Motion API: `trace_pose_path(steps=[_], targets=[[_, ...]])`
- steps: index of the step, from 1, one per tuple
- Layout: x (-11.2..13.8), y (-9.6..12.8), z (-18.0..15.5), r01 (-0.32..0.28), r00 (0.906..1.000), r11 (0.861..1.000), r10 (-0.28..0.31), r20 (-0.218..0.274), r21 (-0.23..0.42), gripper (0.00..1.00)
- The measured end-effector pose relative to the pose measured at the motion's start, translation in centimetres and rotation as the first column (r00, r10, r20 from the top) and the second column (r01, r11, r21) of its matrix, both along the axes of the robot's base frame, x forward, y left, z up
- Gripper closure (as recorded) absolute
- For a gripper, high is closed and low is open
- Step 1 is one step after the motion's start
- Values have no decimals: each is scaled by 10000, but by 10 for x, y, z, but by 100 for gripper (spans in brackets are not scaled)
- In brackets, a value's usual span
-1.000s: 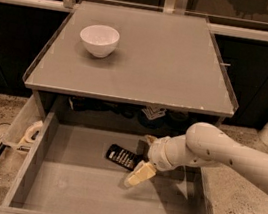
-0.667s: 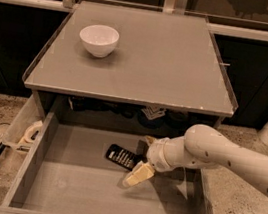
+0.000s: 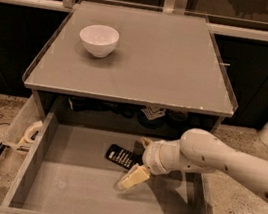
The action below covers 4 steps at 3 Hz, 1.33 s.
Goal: Pick rxbar chocolate from top drawer and place on counter
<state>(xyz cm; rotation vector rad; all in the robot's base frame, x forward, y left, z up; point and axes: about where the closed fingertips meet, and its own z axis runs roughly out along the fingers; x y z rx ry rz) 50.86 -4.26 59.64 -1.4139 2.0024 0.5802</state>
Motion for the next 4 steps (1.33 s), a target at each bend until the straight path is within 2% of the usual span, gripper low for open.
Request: trace_pose_path(steps=[1,2,4], targets=[[-6,10,2,-101,9985,9999,102,533,-20,0],[-5,8,-5,-115,9995,9999,117,294,-63,0],[-6,6,-11,-95,9999,9999,97,127,-112,0]])
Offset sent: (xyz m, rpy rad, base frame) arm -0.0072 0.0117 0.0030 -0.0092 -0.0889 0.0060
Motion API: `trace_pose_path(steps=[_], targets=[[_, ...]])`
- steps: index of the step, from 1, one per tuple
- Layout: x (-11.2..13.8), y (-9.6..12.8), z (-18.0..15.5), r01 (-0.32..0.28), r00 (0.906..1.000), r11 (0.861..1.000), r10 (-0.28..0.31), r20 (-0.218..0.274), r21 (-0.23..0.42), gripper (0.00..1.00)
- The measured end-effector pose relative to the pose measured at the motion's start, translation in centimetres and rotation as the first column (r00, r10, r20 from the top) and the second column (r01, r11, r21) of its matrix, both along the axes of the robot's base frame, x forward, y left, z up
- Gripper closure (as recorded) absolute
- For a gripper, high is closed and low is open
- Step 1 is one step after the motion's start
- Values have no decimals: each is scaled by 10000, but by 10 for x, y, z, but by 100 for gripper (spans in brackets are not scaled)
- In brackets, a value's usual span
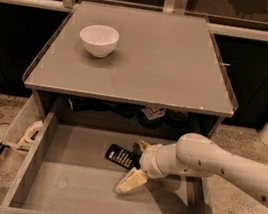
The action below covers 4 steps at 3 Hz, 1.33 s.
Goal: Pick rxbar chocolate from top drawer and place on counter
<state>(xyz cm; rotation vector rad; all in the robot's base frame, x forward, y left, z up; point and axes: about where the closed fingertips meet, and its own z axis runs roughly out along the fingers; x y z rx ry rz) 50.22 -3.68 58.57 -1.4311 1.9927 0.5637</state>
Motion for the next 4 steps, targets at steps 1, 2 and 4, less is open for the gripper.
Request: trace_pose_path(steps=[1,2,4], targets=[[0,0,0,0,10000,10000,0,0,0,19],[0,0,0,0,10000,10000,0,0,0,43],[0,0,0,-2,10000,10000,2,-1,0,89]])
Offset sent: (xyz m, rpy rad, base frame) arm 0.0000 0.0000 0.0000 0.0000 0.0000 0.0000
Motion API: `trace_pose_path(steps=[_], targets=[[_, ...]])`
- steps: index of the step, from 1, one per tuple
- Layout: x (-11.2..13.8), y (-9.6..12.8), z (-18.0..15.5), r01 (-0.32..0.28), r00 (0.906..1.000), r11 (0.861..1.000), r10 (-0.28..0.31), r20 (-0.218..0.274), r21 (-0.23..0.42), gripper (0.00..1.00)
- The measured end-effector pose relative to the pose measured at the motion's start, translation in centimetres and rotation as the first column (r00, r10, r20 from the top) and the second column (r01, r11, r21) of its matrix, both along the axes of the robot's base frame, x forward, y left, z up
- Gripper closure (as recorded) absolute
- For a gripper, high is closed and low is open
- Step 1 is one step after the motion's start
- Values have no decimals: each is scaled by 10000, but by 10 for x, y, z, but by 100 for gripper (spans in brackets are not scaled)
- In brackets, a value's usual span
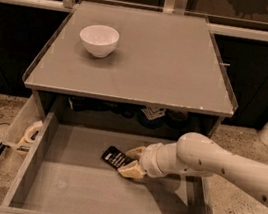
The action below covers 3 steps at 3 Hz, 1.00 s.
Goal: Pick rxbar chocolate from top drawer and place on counter
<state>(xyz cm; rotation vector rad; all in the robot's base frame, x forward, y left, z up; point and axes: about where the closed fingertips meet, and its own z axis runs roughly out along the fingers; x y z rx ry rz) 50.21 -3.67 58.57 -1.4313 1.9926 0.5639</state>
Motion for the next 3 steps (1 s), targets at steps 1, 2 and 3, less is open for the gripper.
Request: trace_pose_path(steps=[1,2,3], targets=[[0,0,0,-2,10000,10000,2,-1,0,100],[0,0,0,-2,10000,10000,2,-1,0,100],[0,0,5,-2,10000,10000,2,0,0,100]])
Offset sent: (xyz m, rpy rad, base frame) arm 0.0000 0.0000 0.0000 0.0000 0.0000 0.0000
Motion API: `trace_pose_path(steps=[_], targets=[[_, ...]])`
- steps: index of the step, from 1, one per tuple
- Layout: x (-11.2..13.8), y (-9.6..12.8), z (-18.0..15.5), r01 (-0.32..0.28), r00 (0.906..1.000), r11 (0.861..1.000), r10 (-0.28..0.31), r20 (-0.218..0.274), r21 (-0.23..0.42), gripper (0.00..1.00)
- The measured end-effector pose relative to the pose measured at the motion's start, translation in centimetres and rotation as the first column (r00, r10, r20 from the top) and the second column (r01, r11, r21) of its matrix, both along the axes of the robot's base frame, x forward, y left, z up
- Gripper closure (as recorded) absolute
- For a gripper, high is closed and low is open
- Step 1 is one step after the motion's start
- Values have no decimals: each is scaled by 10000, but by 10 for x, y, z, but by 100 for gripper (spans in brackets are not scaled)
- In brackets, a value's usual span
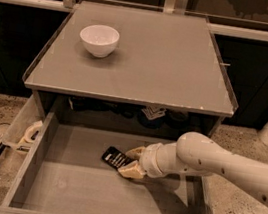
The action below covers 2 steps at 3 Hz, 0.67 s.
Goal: Pick rxbar chocolate from top drawer and place on counter
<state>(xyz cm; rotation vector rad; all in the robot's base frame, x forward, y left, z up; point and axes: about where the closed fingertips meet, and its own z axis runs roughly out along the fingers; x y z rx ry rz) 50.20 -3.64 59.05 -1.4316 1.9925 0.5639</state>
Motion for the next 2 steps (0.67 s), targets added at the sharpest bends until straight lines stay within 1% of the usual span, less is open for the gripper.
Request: trace_pose_path(steps=[1,2], targets=[[-22,-9,22,-185,9994,9998,187,292,-66,100],[-46,-18,65,-473,9941,9988,482,967,-112,100]])
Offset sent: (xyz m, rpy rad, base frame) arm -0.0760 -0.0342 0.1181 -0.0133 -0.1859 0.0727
